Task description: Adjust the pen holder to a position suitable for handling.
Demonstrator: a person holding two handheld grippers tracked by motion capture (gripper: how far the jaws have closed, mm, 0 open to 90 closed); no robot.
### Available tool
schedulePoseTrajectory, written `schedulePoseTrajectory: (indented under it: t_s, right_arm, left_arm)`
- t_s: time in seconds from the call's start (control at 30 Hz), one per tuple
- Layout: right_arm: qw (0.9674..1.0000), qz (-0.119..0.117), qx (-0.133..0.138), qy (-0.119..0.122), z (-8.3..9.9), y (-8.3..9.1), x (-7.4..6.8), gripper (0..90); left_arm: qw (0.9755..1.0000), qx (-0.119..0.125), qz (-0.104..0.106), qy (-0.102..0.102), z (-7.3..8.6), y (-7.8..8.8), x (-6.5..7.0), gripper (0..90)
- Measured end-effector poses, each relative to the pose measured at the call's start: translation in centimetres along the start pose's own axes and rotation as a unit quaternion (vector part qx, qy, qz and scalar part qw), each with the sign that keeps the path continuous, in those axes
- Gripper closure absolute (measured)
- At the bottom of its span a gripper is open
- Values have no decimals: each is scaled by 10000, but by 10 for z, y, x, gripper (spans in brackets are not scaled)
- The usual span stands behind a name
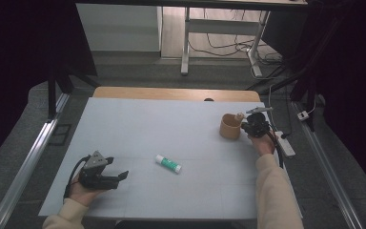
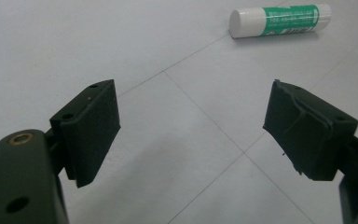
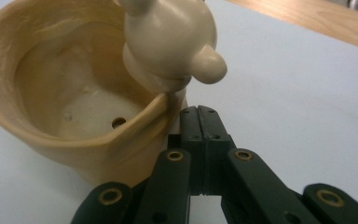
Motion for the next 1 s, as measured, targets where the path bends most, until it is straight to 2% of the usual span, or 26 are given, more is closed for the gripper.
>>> schedulePoseTrajectory:
  t_s: [0.17, 0.33, 0.7, 1.0]
  right_arm:
    - [9999, 26, -32, 125, -4, -1, 1, 894]
    - [9998, 25, -135, 147, -1, -4, 1, 894]
    - [9999, -11, -66, 143, 0, -8, 2, 894]
    - [9997, 65, -111, 192, 3, -12, 3, 895]
  left_arm:
    - [10000, 6, -10, 14, 0, 0, 0, 177]
    - [10000, 66, -12, -59, -1, 1, 2, 186]
    - [10000, 24, 4, -51, -1, 0, 1, 186]
    - [9999, 53, -5, -118, -2, 1, 2, 192]
Point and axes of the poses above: each handheld gripper's, and its own axes: y roughly backward along the jaws, z roughly out of its underside, x roughly to its right, the point moved 5 cm from there along -y, roughly forward along the jaws, and after that the axes turned 7 degrees about x, right-handed, at the moved point
